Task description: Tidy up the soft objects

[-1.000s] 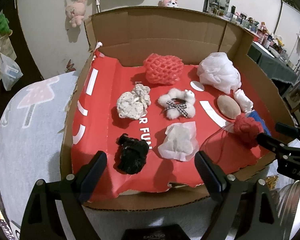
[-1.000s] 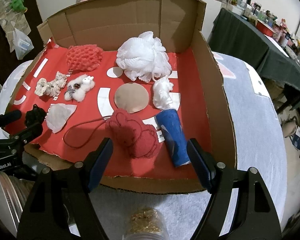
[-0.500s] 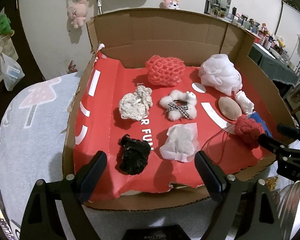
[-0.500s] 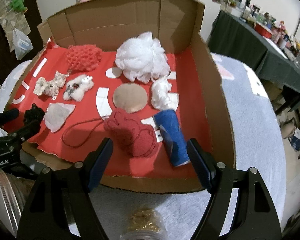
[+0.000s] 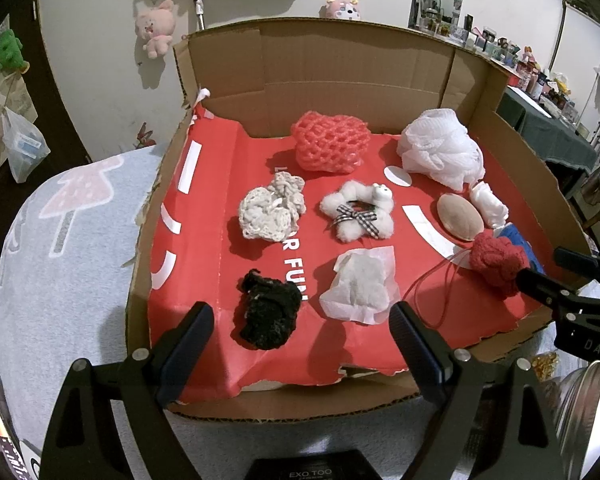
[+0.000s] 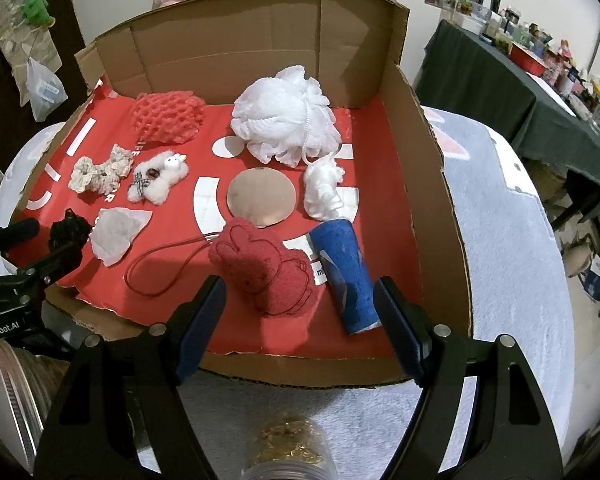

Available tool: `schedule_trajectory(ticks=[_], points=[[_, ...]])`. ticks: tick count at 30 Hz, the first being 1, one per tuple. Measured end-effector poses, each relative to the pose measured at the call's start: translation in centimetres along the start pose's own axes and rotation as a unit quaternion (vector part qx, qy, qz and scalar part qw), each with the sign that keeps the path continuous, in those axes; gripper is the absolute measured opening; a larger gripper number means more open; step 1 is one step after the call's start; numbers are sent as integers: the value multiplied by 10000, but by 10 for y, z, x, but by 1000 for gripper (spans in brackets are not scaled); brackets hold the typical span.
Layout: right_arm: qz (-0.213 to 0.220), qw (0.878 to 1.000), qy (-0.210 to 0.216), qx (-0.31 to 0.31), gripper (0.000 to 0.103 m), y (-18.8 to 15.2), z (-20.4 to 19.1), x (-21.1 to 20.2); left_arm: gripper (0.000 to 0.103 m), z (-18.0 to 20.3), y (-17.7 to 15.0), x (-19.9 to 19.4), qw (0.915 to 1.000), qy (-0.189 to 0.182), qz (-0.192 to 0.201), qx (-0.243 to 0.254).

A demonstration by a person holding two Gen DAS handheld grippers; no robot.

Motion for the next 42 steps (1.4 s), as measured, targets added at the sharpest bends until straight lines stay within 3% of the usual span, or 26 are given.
schedule_trajectory(ticks=[42], points=[[8,10000,41,-24,76,-1,-1,0,91,-2,0,0,10000,-12,-12,-71]])
Point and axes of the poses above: each gripper's, at about its wrist camera, not at the fingertips, and x roughly the way its jaws point, z to its right, y to its top, the point moved 3 cm from there along x, roughly the way its jaws point, and after that the axes turned 11 degrees about z, right-handed, at the moved point
